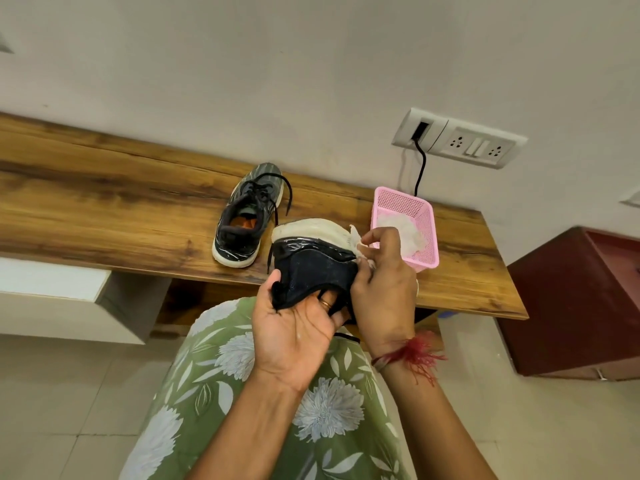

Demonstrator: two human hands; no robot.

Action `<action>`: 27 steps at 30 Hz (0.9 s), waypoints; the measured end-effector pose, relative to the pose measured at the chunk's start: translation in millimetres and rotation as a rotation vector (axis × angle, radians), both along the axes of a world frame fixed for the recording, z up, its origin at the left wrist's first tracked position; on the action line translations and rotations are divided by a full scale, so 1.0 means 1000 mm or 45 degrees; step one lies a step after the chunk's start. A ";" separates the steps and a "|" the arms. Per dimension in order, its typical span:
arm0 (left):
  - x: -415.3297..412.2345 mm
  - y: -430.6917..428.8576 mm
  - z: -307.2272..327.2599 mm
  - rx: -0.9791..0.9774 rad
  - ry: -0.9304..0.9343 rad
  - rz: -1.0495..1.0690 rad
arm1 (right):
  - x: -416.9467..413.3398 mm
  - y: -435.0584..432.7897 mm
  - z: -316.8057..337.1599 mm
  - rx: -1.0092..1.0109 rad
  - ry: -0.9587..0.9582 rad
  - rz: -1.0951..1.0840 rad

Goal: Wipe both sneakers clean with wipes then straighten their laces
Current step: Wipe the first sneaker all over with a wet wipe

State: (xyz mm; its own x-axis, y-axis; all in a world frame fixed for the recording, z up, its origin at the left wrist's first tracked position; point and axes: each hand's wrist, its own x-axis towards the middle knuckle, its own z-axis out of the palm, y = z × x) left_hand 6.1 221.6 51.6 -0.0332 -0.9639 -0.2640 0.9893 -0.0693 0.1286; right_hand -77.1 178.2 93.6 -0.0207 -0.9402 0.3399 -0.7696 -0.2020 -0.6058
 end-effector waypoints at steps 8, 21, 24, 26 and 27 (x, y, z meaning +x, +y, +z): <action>0.000 0.003 0.010 0.080 -0.065 0.113 | 0.019 0.016 0.004 -0.133 -0.174 0.066; 0.000 0.009 0.009 0.199 -0.105 0.108 | 0.051 0.024 0.001 -0.399 0.316 0.376; 0.001 0.008 0.007 0.195 -0.076 0.101 | 0.053 0.021 0.001 -0.408 0.350 0.417; 0.000 0.007 0.007 0.183 -0.034 0.121 | 0.054 0.020 0.000 -0.425 0.351 0.429; -0.001 0.007 0.006 0.170 -0.010 0.144 | 0.055 0.020 -0.001 -0.433 0.360 0.451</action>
State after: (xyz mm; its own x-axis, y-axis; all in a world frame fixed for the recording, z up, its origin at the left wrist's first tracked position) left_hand 5.4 228.2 57.4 0.0762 -0.9179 -0.3895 0.9907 0.0256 0.1336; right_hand -21.7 198.5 92.5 0.4120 -0.7098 0.5713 -0.7419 -0.6254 -0.2420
